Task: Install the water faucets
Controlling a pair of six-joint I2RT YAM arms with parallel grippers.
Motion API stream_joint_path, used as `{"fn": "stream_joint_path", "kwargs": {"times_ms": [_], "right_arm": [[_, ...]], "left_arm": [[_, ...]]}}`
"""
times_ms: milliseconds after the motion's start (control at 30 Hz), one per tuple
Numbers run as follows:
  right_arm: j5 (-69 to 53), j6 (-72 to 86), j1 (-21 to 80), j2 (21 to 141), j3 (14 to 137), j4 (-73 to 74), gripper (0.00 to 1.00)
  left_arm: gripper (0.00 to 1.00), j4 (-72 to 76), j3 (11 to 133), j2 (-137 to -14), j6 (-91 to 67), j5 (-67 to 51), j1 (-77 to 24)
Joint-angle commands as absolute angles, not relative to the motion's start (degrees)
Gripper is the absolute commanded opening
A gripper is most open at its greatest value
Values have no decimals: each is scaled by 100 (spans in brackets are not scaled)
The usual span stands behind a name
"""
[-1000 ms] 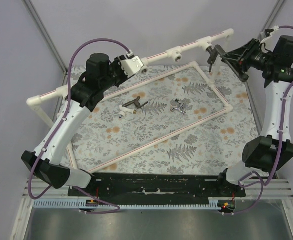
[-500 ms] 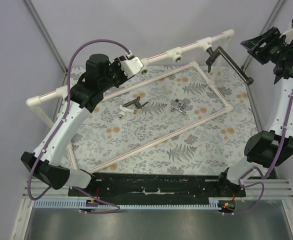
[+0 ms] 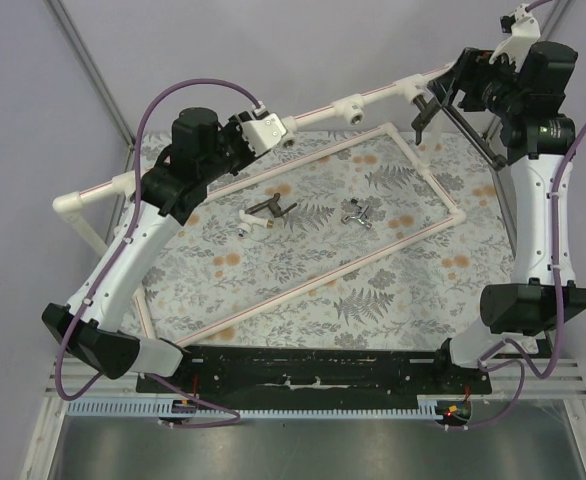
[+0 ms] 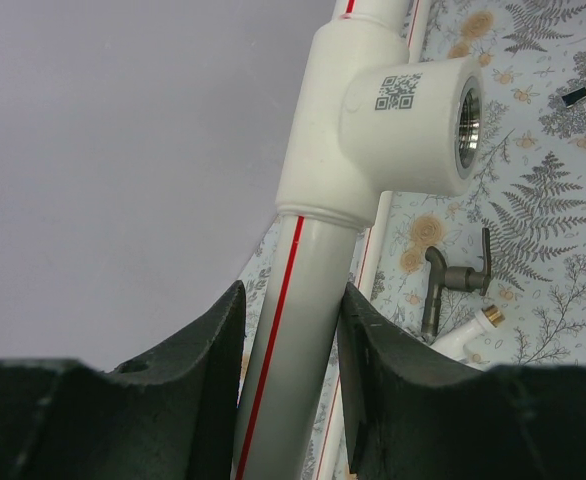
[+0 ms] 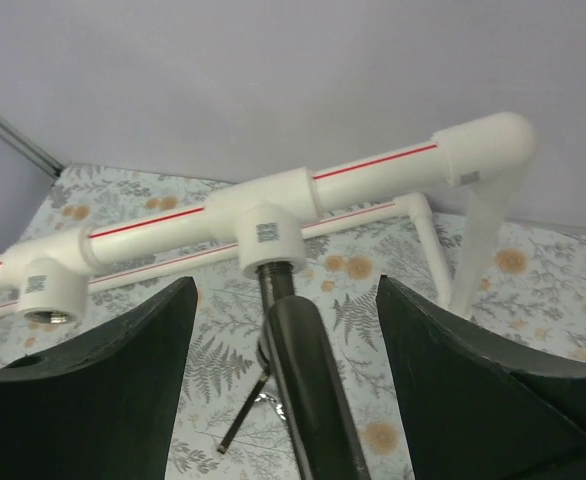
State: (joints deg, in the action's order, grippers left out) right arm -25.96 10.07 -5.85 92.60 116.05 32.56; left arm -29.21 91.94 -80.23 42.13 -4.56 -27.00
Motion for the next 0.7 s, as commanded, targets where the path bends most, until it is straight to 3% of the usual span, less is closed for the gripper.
{"fn": "stream_joint_path", "kwargs": {"times_ms": [0,433,667], "right_arm": [[-1917,422,-650,9518,11786,3620,80],[-1775,791,-1169,10221,11093,3885,76],[-1829,712,-1169,9977,10872,3885,77]], "left_arm": [[5,-4052,8930,-8244,3665,-325,-2637],[5,-4052,8939,-8297,3656,-307,-2637],[5,-4052,9009,-8358,3665,-308,-2646]]}}
